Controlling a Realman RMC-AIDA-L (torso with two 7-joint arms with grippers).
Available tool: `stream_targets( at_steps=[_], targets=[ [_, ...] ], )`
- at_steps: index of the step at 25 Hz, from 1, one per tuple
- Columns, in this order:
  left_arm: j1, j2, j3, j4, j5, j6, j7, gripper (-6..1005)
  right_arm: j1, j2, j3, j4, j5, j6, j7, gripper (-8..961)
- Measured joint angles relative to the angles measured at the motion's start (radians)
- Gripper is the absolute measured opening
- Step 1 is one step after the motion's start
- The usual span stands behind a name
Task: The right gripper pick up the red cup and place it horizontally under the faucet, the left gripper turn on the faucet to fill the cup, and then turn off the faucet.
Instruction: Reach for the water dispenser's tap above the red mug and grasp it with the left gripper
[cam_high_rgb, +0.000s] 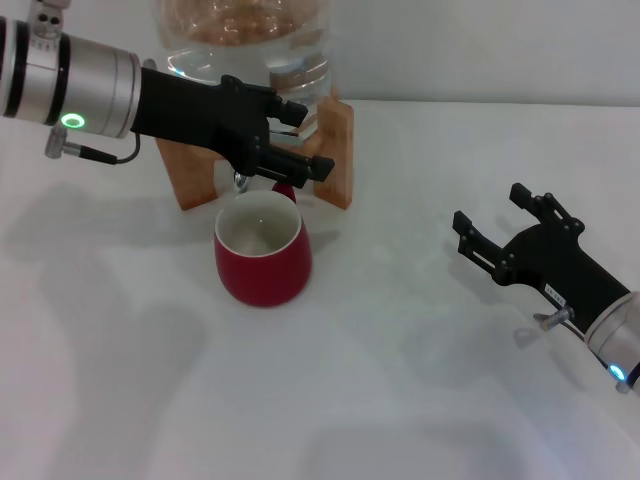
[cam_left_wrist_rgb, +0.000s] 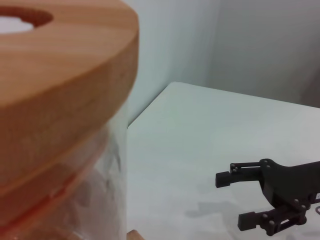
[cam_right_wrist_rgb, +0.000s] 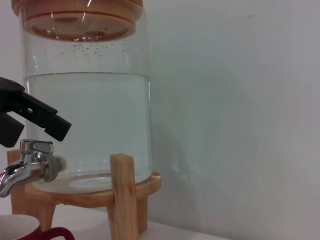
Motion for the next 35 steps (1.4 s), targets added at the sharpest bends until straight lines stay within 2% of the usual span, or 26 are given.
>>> stream_targets(
  at_steps=[35],
  targets=[
    [-0.001,-0.003,0.0,0.04,0.012,-0.032,0.012,886,-0.003,0.0,-0.003,0.0,0.0,0.0,0.0,832]
  ],
)
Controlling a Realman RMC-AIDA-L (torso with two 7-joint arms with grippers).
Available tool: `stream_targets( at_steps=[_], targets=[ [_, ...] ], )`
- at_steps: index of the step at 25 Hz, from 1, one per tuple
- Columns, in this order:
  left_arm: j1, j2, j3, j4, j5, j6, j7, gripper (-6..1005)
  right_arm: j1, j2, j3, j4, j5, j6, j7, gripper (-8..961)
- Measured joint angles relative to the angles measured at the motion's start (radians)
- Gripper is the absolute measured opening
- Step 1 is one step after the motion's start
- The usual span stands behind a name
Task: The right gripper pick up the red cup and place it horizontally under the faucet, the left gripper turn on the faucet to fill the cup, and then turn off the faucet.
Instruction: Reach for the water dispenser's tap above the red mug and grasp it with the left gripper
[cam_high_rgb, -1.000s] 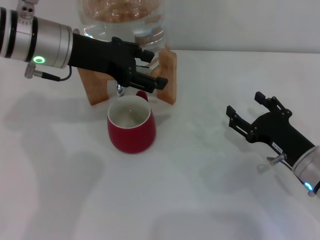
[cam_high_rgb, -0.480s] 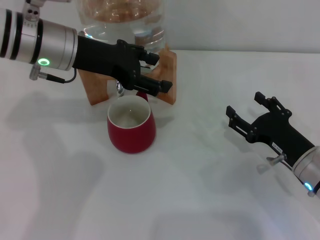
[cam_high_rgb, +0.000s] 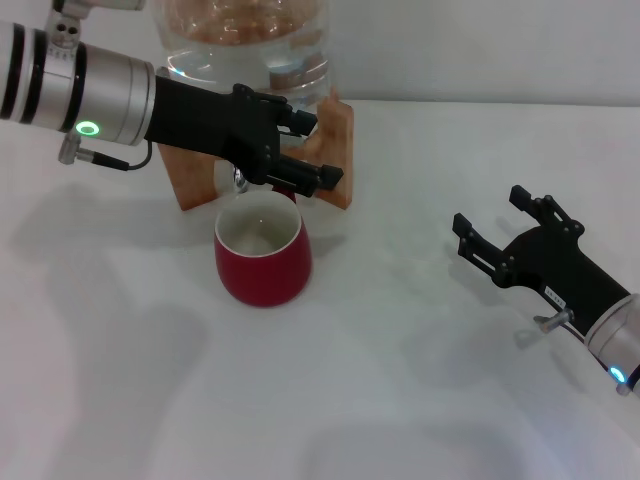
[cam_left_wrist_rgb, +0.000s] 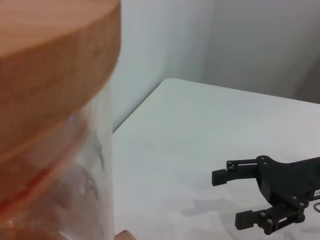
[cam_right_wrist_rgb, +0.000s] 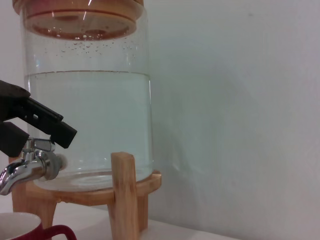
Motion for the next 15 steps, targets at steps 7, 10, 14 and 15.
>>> stream_targets(
  at_steps=[7,10,14,15],
  targets=[
    [0.0,0.0,0.0,0.0,0.0,0.001,0.0,886,0.0,0.0,0.0,0.0,0.0,0.0,0.0,832],
    [0.001,0.002,0.0,0.0,0.0,0.004,-0.002,886,0.0,0.0,-0.001,0.0,0.0,0.0,0.0,832],
    [0.002,0.003,0.0,-0.001,0.005,0.007,-0.006,886,0.0,0.0,0.0,0.0,0.0,0.0,0.0,832],
    [0.001,0.003,0.0,-0.002,0.011,0.007,-0.007,886,0.0,0.0,0.0,0.0,0.0,0.0,0.0,832]
  ],
)
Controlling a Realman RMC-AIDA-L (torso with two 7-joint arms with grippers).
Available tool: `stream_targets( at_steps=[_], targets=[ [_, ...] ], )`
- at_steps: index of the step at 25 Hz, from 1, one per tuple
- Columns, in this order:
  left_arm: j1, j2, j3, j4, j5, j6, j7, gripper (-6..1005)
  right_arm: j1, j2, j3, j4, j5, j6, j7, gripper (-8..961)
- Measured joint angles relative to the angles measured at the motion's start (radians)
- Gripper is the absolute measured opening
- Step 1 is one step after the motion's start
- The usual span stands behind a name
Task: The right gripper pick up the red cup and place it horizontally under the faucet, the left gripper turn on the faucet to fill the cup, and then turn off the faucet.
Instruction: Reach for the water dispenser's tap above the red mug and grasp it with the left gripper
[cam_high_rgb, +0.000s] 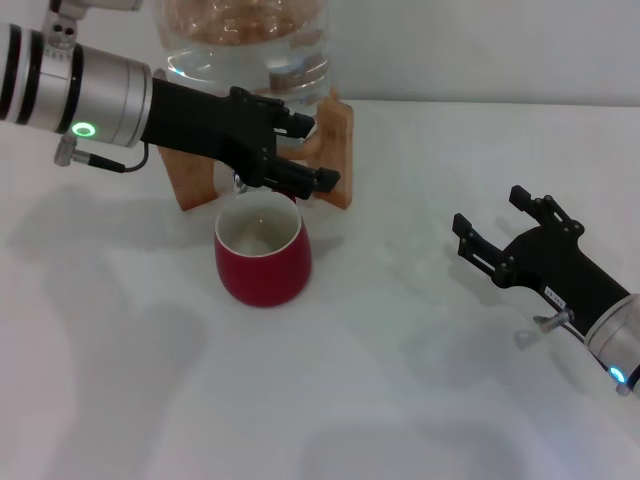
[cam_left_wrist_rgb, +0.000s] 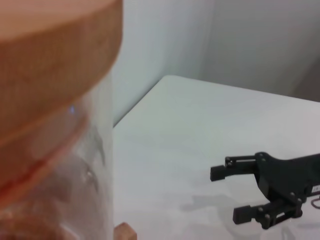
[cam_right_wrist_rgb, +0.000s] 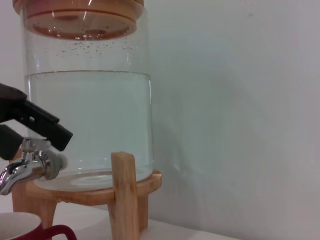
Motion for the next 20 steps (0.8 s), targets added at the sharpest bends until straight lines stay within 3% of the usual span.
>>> stream_targets(
  at_steps=[20],
  targets=[
    [-0.005,0.008,0.0,-0.008,0.005,0.028,-0.004,886,0.008,0.0,0.0,0.0,0.0,0.0,0.0,833]
  ],
)
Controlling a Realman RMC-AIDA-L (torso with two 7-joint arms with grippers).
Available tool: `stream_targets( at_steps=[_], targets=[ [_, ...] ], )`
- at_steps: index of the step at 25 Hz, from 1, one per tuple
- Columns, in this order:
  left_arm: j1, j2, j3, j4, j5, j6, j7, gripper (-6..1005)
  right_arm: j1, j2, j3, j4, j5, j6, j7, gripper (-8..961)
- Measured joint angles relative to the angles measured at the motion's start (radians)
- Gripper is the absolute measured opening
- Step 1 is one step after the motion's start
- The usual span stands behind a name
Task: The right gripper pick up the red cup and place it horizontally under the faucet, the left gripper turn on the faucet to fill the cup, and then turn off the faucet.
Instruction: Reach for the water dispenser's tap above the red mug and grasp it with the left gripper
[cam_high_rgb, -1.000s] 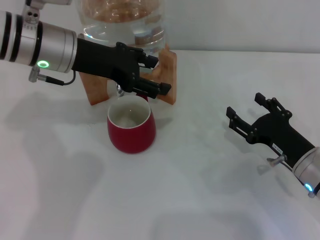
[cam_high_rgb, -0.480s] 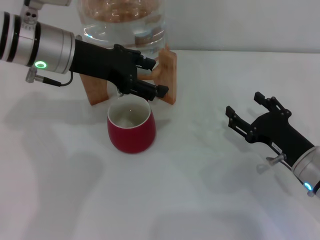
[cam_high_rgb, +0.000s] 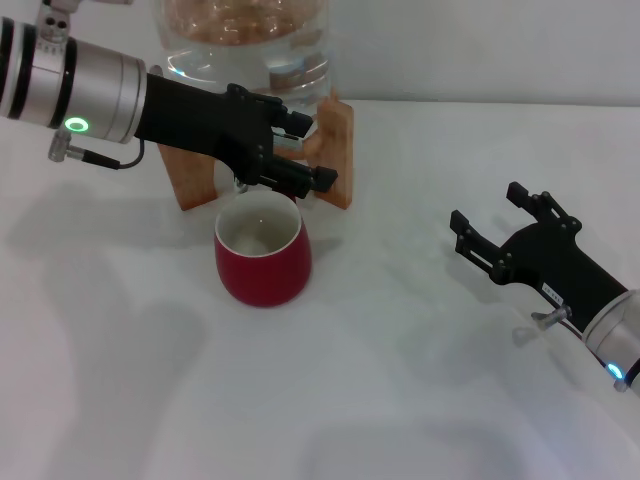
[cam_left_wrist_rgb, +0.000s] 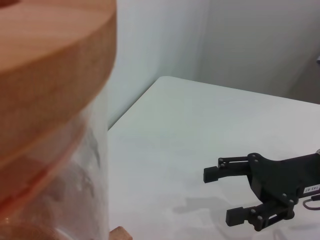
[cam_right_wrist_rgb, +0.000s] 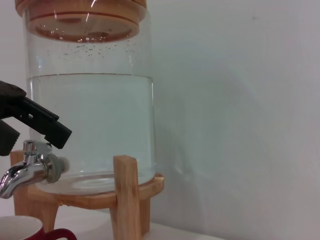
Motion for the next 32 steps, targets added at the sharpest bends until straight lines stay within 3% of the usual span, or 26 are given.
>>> stream_targets(
  at_steps=[32],
  targets=[
    [-0.016,-0.004,0.0,-0.026,-0.008,0.024,0.012,886,-0.006,0.0,0.0,0.0,0.0,0.0,0.0,833]
  ],
)
